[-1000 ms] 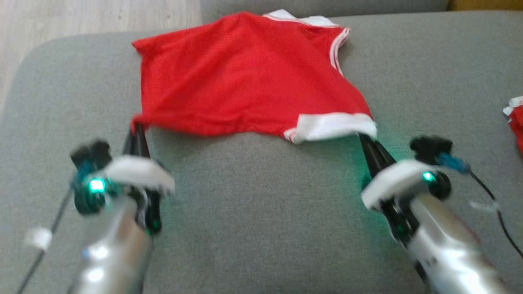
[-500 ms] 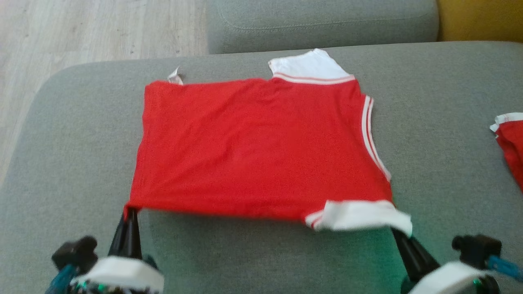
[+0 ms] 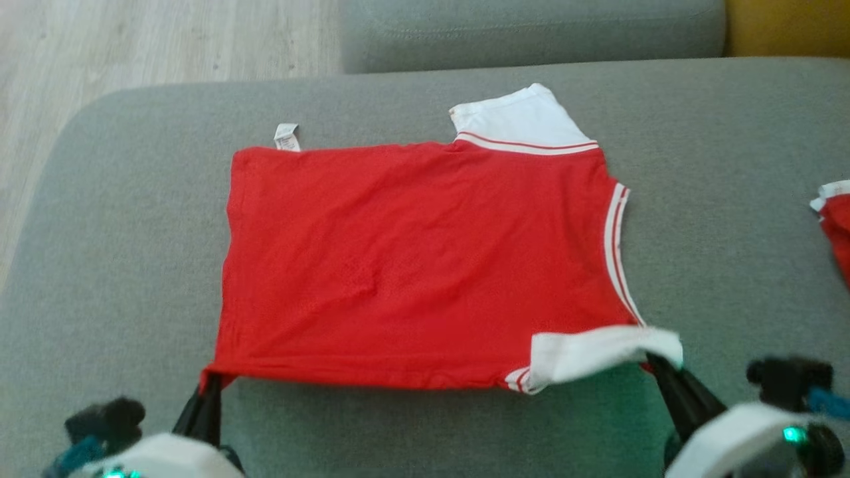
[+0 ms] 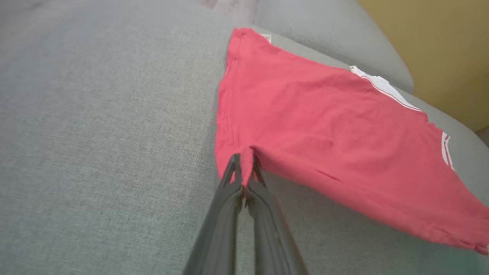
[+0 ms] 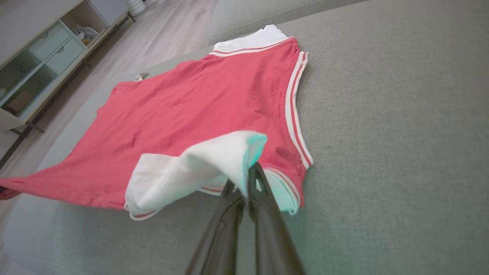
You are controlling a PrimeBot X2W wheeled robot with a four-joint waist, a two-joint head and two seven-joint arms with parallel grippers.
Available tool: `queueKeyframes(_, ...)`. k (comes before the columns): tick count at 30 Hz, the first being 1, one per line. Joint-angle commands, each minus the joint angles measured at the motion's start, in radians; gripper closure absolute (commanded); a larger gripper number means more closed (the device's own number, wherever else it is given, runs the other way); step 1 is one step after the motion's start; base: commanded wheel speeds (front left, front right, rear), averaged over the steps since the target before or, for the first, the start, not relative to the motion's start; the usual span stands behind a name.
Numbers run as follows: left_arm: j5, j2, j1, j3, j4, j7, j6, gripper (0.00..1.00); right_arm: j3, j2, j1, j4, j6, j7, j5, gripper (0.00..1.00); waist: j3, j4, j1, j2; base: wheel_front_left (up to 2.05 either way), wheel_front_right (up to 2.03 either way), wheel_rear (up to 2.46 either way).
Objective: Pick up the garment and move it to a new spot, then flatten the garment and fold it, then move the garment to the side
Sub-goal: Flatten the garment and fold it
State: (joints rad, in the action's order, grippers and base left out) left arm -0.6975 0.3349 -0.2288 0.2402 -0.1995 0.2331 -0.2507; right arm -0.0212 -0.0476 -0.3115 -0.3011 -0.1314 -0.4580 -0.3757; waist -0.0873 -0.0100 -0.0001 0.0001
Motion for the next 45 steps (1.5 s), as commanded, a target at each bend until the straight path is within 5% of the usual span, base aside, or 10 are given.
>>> queueKeyframes(1,-0.023,0.021,0.102,-0.031,0.005,0.031,0.018,1.00,-0.028,-0.035,0.109,0.009,0.001,0.018,-0.001,1.00,-0.019,-0.012,0.0001,-0.0001,0.00,0.00,0.00)
queueKeyframes(12,-0.072,0.036,0.356,-0.003,0.235,0.120,0.118,1.00,-0.133,-0.202,0.422,0.314,0.001,0.115,-0.080,1.00,-0.076,-0.040,0.0001,-0.0001,0.00,0.00,0.00)
queueKeyframes(19,-0.065,0.011,0.465,0.034,0.395,0.110,0.172,1.00,-0.228,-0.246,0.535,0.555,0.001,0.184,-0.147,1.00,-0.096,-0.050,0.0001,-0.0001,0.00,0.00,0.00)
queueKeyframes(20,-0.064,0.007,0.472,0.038,0.416,0.105,0.178,1.00,-0.240,-0.249,0.544,0.579,0.001,0.201,-0.154,0.68,-0.098,-0.050,0.0001,-0.0001,0.00,0.00,0.00)
queueKeyframes(21,-0.062,0.005,0.478,0.042,0.437,0.099,0.184,0.67,-0.248,-0.248,0.552,0.600,0.001,0.225,-0.162,0.06,-0.099,-0.050,0.0001,-0.0001,0.00,0.00,0.00)
queueKeyframes(22,-0.063,0.002,0.480,0.046,0.457,0.097,0.192,0.04,-0.256,-0.248,0.559,0.619,0.001,0.250,-0.169,0.00,-0.100,-0.049,0.0001,-0.0001,0.00,0.00,0.00)
queueKeyframes(29,-0.038,-0.031,0.465,0.029,0.494,-0.074,0.212,0.00,-0.266,-0.249,0.572,0.683,0.001,0.473,-0.163,0.00,-0.082,-0.039,0.0001,-0.0001,0.00,0.00,0.00)
queueKeyframes(35,0.065,-0.054,0.423,0.002,0.434,-0.333,0.157,0.00,-0.196,-0.244,0.543,0.649,0.001,0.621,-0.038,0.00,-0.048,-0.036,0.0001,-0.0001,0.00,0.00,0.00)
queueKeyframes(40,0.179,-0.051,0.411,0.015,0.368,-0.449,0.087,0.00,-0.102,-0.194,0.487,0.500,0.001,0.611,0.088,0.00,-0.022,-0.036,0.0001,-0.0001,0.00,0.00,0.00)
queueKeyframes(45,0.268,-0.029,0.382,0.047,0.318,-0.452,0.030,0.00,-0.058,-0.120,0.376,0.301,0.001,0.523,0.162,0.00,0.003,-0.030,0.0001,-0.0001,0.00,0.00,0.00)
